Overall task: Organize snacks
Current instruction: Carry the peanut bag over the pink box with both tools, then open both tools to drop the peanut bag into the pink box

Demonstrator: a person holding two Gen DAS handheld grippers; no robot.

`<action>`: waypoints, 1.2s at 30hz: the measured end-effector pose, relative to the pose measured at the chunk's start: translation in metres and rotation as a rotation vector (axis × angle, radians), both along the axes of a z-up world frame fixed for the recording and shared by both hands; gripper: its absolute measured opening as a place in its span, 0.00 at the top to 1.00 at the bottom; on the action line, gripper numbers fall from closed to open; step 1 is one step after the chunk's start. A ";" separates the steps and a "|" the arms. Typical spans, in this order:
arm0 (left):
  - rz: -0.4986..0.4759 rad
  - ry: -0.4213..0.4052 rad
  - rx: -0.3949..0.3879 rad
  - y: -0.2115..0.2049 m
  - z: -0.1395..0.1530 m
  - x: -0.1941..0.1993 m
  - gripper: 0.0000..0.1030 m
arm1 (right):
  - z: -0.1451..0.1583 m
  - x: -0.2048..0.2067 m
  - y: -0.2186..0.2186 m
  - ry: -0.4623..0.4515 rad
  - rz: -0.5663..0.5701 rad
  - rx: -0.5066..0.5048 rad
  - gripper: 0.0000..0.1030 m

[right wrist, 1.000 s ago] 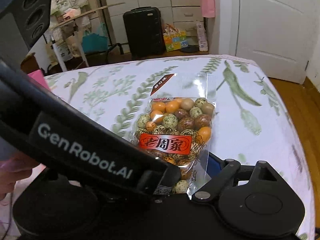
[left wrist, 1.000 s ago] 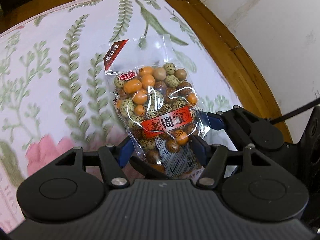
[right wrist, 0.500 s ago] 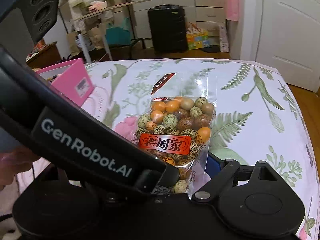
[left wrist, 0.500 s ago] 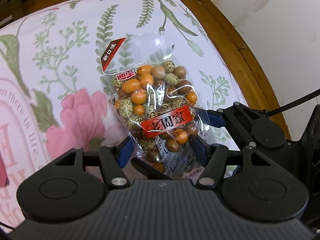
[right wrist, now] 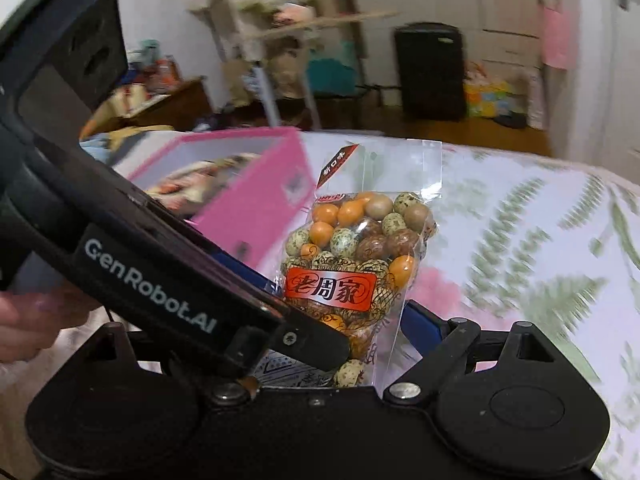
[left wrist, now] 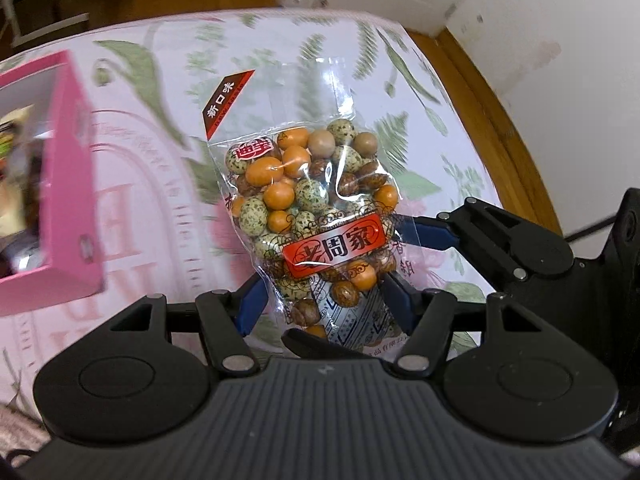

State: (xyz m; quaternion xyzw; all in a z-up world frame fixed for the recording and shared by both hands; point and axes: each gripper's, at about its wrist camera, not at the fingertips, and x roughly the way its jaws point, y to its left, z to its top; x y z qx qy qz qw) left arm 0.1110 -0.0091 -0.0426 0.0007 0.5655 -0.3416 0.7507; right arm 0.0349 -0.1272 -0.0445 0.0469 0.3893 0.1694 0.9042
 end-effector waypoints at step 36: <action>0.571 -0.145 0.170 0.278 0.008 0.131 0.26 | -0.007 0.191 0.205 0.183 0.305 0.223 0.21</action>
